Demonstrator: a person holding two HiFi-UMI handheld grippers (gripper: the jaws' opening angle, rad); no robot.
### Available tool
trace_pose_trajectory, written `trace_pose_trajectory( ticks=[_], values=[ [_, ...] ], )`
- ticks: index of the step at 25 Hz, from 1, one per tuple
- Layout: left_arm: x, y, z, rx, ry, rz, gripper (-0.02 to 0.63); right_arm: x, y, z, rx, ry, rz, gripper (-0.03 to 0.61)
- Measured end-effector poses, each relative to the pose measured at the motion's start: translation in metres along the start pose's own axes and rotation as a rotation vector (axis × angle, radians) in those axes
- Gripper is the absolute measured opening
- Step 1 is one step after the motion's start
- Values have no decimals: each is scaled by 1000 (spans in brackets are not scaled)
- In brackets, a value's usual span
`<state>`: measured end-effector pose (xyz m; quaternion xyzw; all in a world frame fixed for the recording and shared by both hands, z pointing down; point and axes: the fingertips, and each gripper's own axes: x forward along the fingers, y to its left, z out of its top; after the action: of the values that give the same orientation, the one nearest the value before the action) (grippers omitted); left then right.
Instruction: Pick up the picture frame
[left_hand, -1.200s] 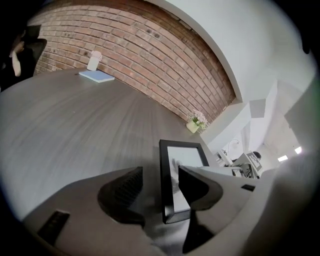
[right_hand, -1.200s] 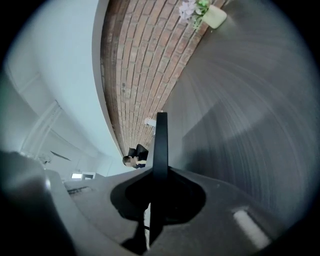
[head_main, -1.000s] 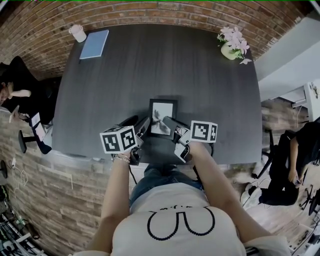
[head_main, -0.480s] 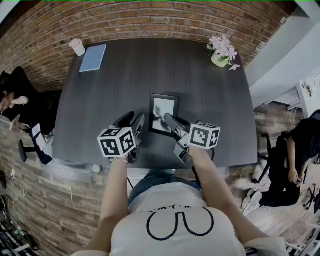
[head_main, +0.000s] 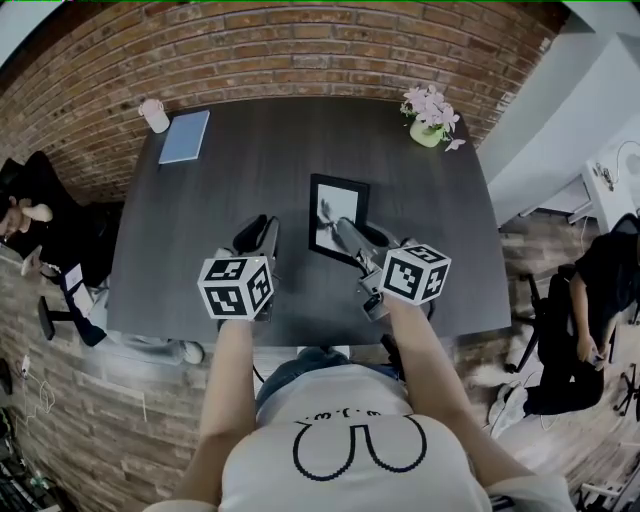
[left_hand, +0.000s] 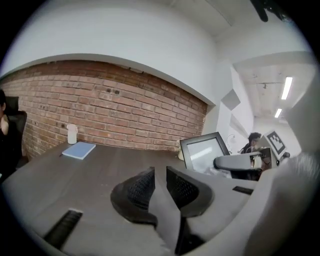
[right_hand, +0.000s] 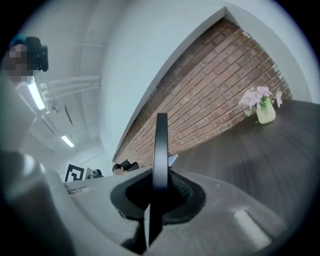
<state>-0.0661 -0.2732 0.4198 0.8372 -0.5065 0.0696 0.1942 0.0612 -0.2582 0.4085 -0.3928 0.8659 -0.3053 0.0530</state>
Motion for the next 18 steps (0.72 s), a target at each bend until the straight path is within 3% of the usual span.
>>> trace_pose_trajectory(
  ticks=[7, 18],
  values=[
    [-6, -6, 34, 75, -111, 14, 2, -13, 5, 37, -138, -70, -75, 21],
    [-15, -14, 90, 212, -267, 40, -2, -26, 29, 90, -476, -187, -196, 20]
  ],
)
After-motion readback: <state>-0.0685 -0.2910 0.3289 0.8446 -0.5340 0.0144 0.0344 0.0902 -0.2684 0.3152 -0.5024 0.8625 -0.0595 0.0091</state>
